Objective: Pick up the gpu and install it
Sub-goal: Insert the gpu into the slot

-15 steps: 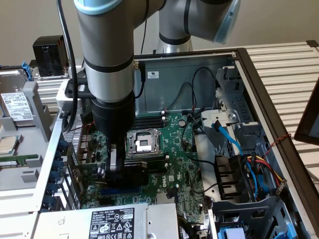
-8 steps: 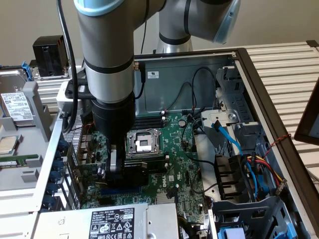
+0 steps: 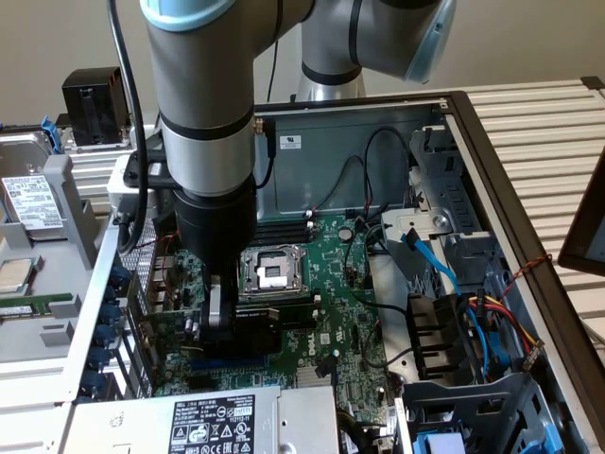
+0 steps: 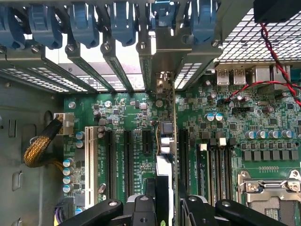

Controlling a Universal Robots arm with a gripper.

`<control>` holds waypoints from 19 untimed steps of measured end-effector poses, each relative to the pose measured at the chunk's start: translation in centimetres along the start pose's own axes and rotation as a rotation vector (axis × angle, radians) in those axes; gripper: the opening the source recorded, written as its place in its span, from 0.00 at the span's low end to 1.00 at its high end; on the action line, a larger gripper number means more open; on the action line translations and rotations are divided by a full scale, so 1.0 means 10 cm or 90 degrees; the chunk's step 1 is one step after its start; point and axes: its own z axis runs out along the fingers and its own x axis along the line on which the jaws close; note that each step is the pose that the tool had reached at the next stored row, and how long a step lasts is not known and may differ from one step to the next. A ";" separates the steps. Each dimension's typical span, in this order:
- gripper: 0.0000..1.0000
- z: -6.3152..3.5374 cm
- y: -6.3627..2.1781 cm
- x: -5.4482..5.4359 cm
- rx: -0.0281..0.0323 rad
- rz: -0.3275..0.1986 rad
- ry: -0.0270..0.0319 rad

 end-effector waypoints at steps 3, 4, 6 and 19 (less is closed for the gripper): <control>0.27 0.002 0.000 0.00 0.0001 0.000 0.0008; 0.27 0.001 0.000 0.00 0.0001 0.000 0.0012; 0.27 0.003 0.000 0.00 0.0003 0.000 0.0024; 0.27 0.008 -0.001 0.00 0.0004 0.000 0.0032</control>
